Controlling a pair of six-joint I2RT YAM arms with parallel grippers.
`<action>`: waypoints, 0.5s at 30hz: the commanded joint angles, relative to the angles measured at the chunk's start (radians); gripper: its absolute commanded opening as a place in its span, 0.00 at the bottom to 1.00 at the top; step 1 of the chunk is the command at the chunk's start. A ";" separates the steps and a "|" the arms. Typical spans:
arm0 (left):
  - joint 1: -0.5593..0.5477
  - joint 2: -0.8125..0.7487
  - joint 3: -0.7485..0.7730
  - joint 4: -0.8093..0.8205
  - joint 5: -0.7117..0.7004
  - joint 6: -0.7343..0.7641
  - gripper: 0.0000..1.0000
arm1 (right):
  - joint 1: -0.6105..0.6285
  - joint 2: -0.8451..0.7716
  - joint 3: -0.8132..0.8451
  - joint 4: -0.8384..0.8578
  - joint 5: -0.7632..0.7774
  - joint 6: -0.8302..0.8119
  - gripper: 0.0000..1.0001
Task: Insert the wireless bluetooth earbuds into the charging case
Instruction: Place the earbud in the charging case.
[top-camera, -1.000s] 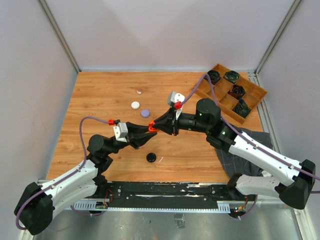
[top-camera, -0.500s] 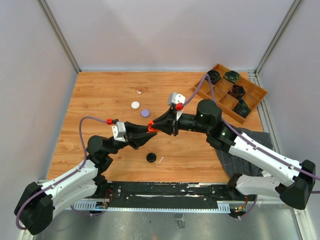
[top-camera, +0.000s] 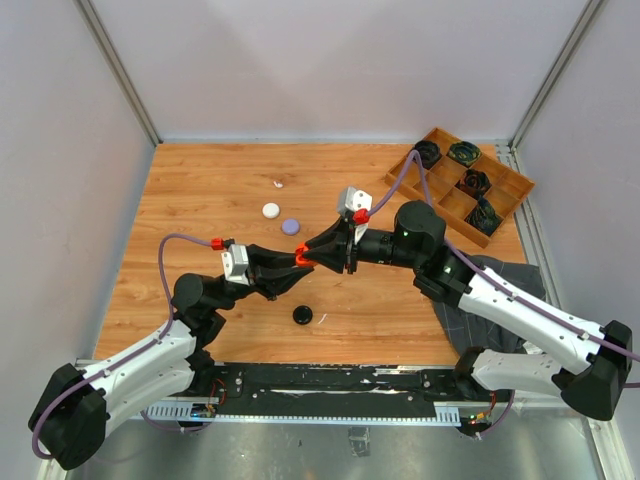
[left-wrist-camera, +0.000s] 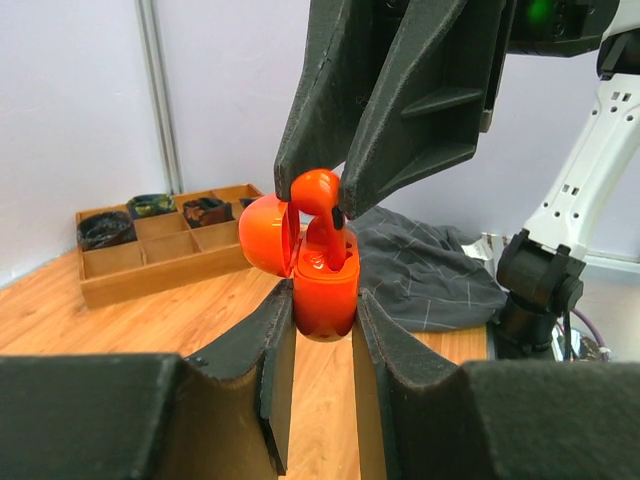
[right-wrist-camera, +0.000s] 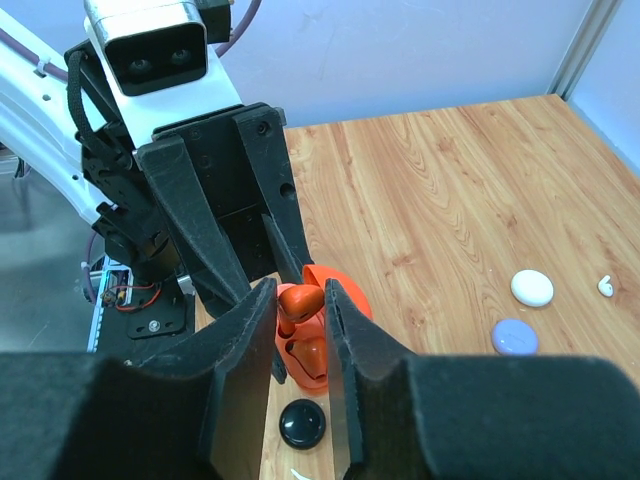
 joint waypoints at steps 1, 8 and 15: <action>-0.002 -0.011 0.001 0.113 0.006 -0.012 0.00 | 0.015 -0.018 -0.032 -0.019 -0.012 -0.014 0.27; -0.002 0.002 -0.010 0.132 0.015 -0.024 0.00 | 0.013 -0.030 -0.044 -0.022 0.015 -0.022 0.33; -0.002 0.015 -0.017 0.078 0.019 0.004 0.00 | 0.008 -0.070 -0.030 -0.070 0.039 -0.069 0.44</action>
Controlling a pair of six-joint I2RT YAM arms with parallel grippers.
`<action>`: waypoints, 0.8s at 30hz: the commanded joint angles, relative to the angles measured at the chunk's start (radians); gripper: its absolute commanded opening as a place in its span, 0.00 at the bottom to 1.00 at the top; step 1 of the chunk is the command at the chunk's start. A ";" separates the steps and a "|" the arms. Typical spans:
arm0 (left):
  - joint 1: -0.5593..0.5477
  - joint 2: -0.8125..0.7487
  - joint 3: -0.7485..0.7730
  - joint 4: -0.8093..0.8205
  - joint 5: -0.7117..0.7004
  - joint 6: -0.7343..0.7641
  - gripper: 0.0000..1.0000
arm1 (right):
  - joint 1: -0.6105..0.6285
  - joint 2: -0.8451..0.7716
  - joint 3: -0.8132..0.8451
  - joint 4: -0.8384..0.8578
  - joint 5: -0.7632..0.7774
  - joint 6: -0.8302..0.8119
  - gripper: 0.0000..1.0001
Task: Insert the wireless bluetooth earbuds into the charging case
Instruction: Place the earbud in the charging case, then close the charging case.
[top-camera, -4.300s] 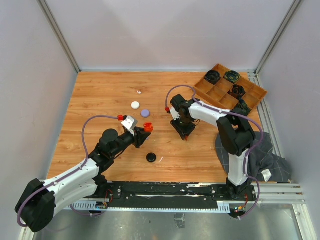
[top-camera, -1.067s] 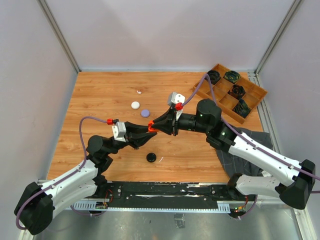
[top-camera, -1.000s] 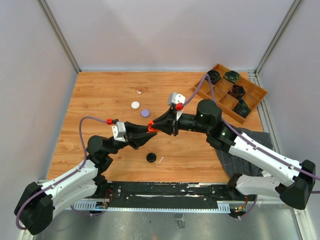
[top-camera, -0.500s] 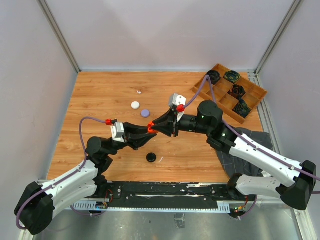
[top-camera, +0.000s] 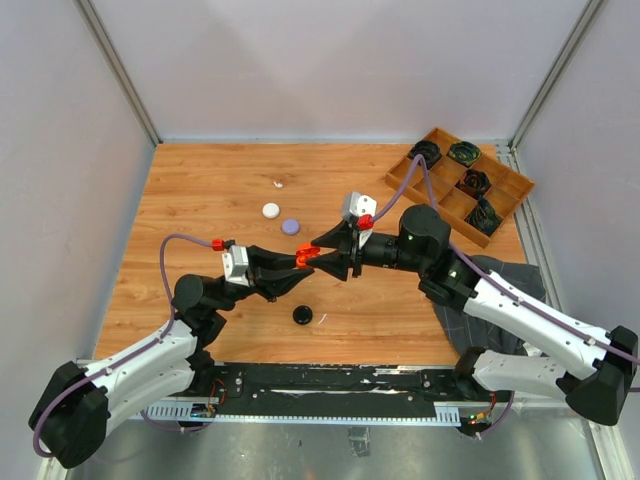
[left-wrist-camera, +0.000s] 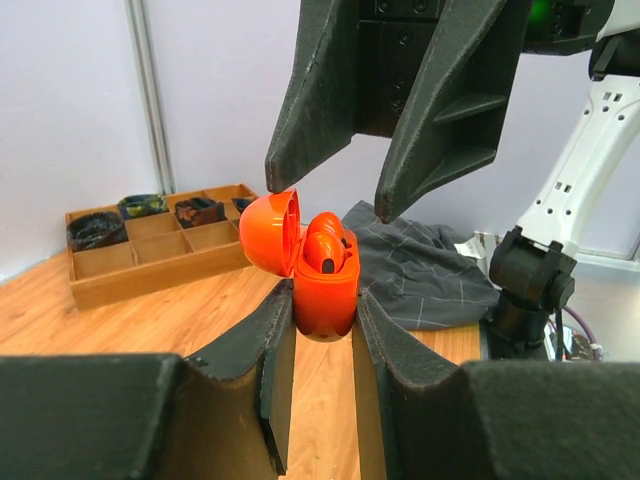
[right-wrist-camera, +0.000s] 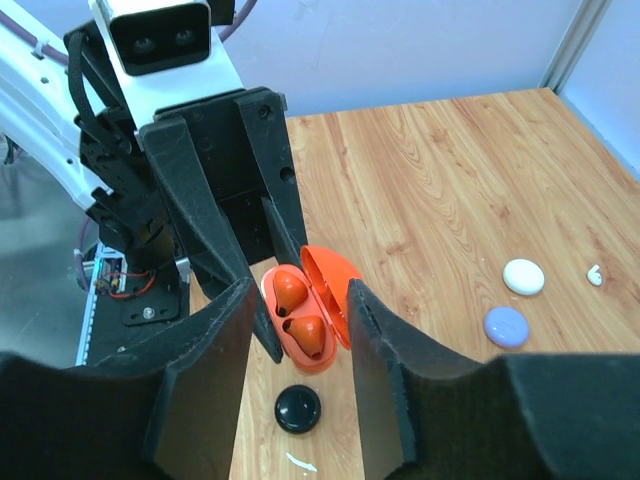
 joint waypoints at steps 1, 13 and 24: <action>-0.002 0.004 -0.009 0.042 0.006 0.026 0.00 | 0.004 -0.045 -0.002 -0.069 0.029 -0.061 0.47; -0.002 0.019 0.016 -0.005 0.105 0.069 0.00 | -0.079 -0.050 0.026 -0.207 -0.165 -0.168 0.82; -0.002 0.046 0.032 0.005 0.091 0.049 0.00 | -0.085 0.039 0.059 -0.231 -0.315 -0.164 0.86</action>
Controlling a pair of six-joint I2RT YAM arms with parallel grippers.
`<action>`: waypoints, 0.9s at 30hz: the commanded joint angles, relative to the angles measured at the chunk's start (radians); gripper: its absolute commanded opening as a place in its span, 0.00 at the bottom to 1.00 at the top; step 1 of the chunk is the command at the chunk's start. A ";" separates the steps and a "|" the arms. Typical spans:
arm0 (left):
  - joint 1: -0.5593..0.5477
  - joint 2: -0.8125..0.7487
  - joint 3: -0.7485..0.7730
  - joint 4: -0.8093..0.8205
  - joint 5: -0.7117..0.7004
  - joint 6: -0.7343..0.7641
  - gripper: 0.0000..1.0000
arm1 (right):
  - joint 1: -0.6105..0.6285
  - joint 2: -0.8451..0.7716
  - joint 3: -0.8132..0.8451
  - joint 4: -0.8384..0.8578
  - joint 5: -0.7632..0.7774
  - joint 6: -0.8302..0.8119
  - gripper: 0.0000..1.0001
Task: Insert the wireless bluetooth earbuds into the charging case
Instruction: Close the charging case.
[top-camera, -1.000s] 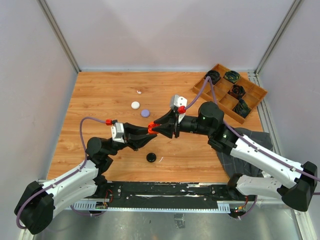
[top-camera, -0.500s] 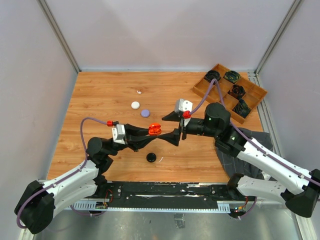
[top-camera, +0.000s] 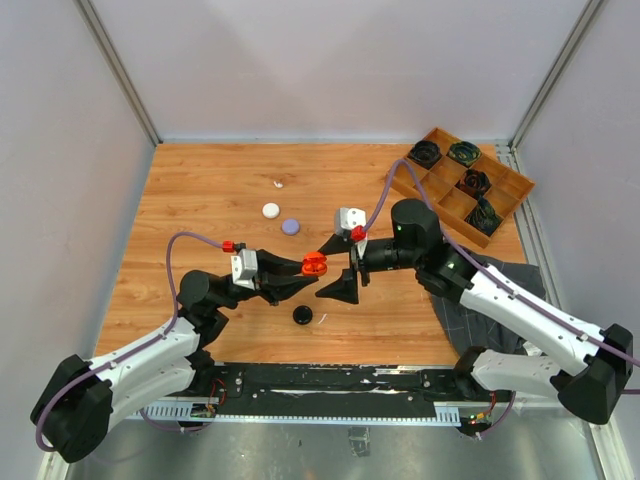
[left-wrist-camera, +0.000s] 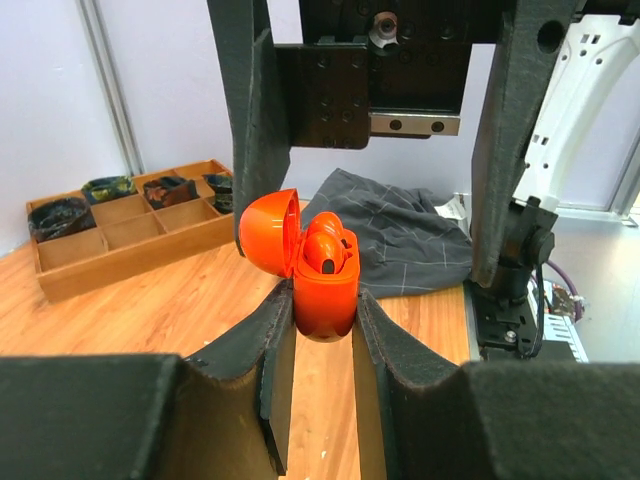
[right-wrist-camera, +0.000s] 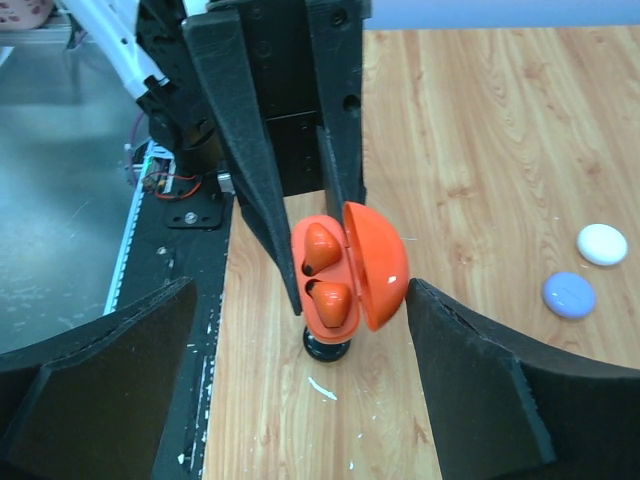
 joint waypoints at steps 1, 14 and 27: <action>-0.002 0.003 0.028 0.023 -0.016 -0.004 0.00 | -0.010 0.016 0.042 -0.013 -0.090 -0.011 0.86; -0.002 0.007 0.086 -0.272 -0.206 -0.025 0.00 | -0.011 -0.052 0.012 -0.025 0.042 -0.033 0.85; -0.002 -0.066 0.176 -1.006 -0.521 -0.314 0.00 | -0.011 -0.123 -0.142 0.039 0.467 0.022 0.92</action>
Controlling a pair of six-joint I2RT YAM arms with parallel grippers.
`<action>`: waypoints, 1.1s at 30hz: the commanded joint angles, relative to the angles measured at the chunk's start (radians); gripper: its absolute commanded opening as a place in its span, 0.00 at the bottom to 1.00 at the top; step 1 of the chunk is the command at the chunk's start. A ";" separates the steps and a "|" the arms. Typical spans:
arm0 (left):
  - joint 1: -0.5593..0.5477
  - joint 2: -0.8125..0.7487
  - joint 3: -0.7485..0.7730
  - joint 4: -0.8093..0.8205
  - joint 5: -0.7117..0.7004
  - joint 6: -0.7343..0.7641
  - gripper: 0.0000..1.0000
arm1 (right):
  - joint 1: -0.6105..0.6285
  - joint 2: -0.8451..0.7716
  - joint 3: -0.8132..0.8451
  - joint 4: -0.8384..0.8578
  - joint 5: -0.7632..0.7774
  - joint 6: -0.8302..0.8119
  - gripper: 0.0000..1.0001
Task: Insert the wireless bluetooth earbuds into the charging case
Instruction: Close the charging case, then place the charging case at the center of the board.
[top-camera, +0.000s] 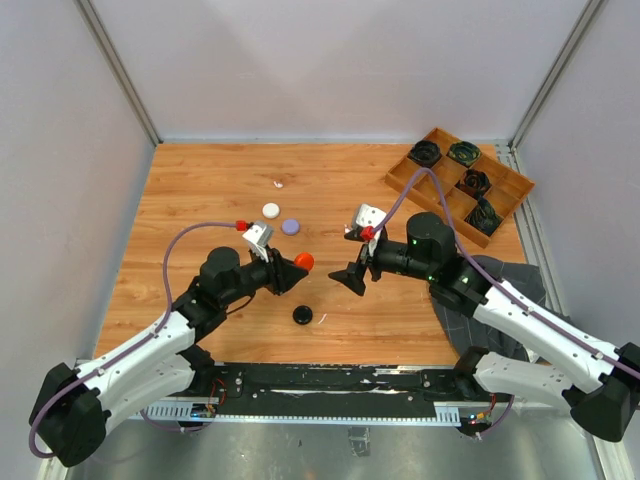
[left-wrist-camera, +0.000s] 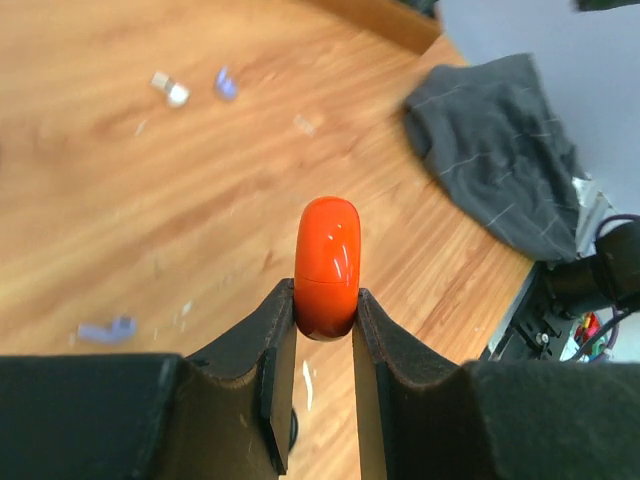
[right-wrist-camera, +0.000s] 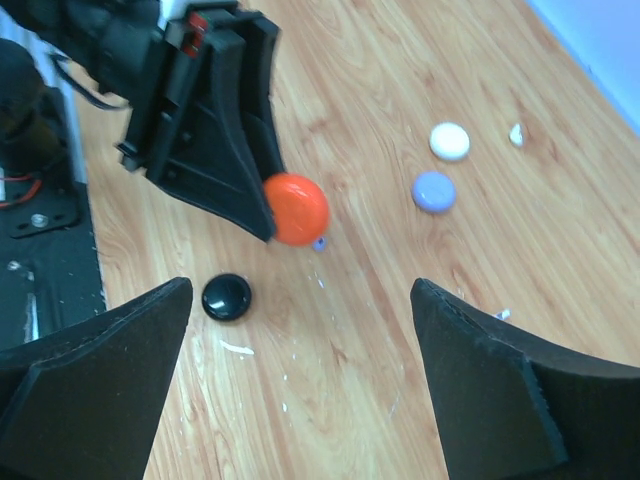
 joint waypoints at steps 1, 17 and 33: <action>0.000 -0.049 0.036 -0.315 -0.138 -0.160 0.00 | 0.001 -0.005 -0.050 0.037 0.156 0.041 0.93; -0.001 -0.057 -0.058 -0.630 -0.151 -0.538 0.05 | -0.002 -0.050 -0.206 0.139 0.247 0.095 0.96; -0.004 0.113 -0.096 -0.463 -0.063 -0.582 0.33 | -0.001 -0.104 -0.234 0.167 0.218 0.106 0.96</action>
